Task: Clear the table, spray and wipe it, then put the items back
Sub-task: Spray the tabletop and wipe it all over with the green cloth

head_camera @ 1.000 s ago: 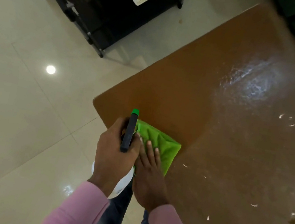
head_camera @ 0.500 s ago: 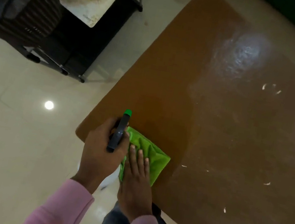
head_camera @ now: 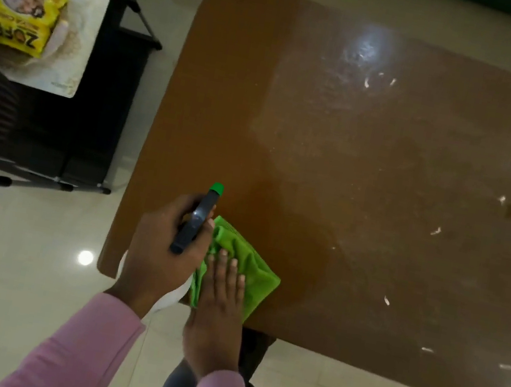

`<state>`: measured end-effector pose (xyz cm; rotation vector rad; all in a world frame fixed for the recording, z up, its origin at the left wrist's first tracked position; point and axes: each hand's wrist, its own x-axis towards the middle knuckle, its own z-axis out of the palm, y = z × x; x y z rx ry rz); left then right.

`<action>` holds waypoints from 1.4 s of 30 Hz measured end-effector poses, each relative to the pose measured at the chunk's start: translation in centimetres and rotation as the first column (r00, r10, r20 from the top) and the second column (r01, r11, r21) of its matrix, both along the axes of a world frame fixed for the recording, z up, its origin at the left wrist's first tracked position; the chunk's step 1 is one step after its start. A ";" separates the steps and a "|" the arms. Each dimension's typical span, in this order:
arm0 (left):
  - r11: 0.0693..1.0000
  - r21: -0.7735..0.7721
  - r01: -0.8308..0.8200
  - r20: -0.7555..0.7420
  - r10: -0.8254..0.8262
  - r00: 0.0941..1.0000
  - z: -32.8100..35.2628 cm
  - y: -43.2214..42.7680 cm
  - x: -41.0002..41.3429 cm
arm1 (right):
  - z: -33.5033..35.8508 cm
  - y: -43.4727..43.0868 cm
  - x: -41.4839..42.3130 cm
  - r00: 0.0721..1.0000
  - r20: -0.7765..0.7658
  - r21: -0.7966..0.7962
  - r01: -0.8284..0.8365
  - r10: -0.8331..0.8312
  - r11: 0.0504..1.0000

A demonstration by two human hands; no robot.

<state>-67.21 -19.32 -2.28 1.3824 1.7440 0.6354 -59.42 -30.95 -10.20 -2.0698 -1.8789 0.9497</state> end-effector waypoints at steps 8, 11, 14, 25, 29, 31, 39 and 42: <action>0.974 -0.073 0.214 0.113 -0.205 0.972 1.2 -0.8 1.3 | -1.1 0.9 13.8 0.703 0.172 0.003 0.700 -0.690 0.714; 0.964 -0.113 0.241 0.146 -0.224 0.964 0.7 -1.3 1.7 | -1.0 1.6 8.9 0.687 0.130 -0.018 0.722 -0.715 0.691; 0.958 -0.107 0.265 0.133 -0.250 0.959 0.1 -0.9 1.9 | -0.4 0.1 0.7 0.905 0.042 -0.013 0.425 -0.424 0.905; 0.846 -0.045 0.531 0.004 -0.531 0.847 -0.3 3.1 2.9 | 0.1 1.5 4.1 0.669 0.197 -0.069 0.738 -0.716 0.671; 0.796 -0.072 0.601 0.046 -0.600 0.799 -0.5 4.3 3.2 | 0.0 2.3 0.8 0.693 0.152 -0.088 0.720 -0.705 0.688; 0.799 -0.072 0.597 0.099 -0.590 0.801 -0.6 4.7 2.6 | 0.1 2.3 -0.9 0.774 0.129 -0.085 0.631 -0.619 0.771; 0.878 0.011 0.479 0.084 -0.478 0.874 -1.3 7.6 -2.5 | 0.1 5.6 13.4 0.538 0.263 0.010 0.829 -0.801 0.560; 0.913 -0.040 0.407 0.107 -0.401 0.910 -1.5 8.6 -3.5 | -0.7 9.1 11.4 0.438 0.295 0.065 0.877 -0.849 0.475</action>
